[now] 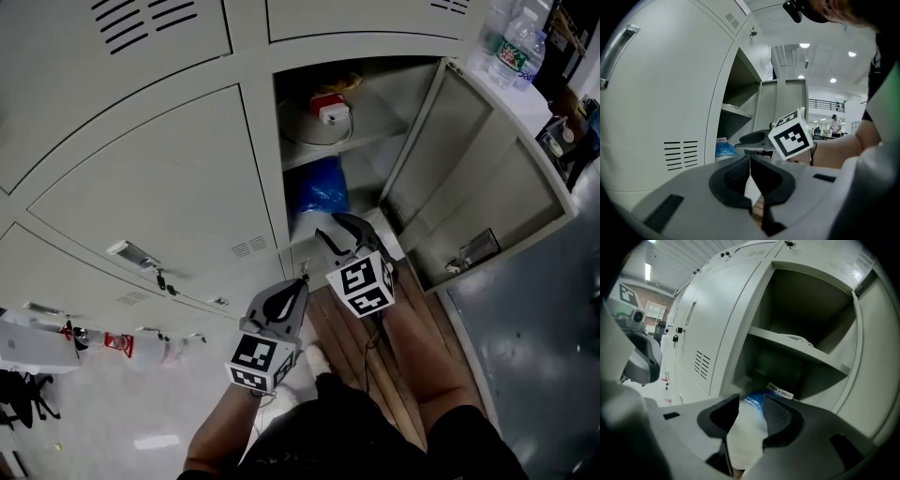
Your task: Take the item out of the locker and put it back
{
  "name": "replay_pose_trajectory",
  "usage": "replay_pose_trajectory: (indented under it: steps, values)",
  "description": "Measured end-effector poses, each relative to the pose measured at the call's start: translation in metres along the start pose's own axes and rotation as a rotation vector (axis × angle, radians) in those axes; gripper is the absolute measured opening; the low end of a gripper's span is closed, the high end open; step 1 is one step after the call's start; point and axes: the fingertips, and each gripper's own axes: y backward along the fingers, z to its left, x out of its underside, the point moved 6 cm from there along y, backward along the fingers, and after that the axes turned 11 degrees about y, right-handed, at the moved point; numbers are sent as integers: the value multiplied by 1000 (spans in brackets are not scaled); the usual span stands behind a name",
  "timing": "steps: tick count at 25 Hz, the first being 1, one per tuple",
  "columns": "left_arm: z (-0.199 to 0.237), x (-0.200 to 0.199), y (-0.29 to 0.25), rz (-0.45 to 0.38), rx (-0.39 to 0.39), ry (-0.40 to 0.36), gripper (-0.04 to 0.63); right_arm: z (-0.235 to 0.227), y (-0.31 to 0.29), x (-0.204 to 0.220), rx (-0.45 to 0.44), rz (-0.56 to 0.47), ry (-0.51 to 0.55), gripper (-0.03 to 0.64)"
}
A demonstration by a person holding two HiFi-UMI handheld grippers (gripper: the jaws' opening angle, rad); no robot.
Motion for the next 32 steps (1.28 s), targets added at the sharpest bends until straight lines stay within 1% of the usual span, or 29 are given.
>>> replay_pose_trajectory:
  steps: [5,10,14,18,24,25,26,28,30,31,32]
  values:
    - [9,3,-14,11,-17,12,7,-4,-29,14,-16,49,64,172]
    - [20,5,-19,15,-42,28,6,-4,-54,23,-38,84,102,184]
    - [27,5,-21,14,-59,39,6,-6,-69,29,-57,108,145,208]
    - [31,4,-24,7,-67,49,6,-8,-80,33,-68,130,157,227]
    - [34,4,-25,3,-73,59,6,-14,-93,34,-83,136,140,222]
    - [34,4,-25,2,-74,60,6,-15,-95,34,-85,140,131,217]
    - [34,4,-25,2,-75,60,7,-15,-97,35,-86,148,123,197]
    - [34,4,-24,6,-76,62,6,-15,-100,37,-84,164,107,128]
    - [35,5,-23,19,-77,65,6,-14,-102,38,-81,179,94,96]
    - [35,6,-22,19,-78,65,6,-14,-103,38,-77,188,94,58]
    - [35,5,-22,12,-79,64,6,-14,-103,39,-71,197,97,47]
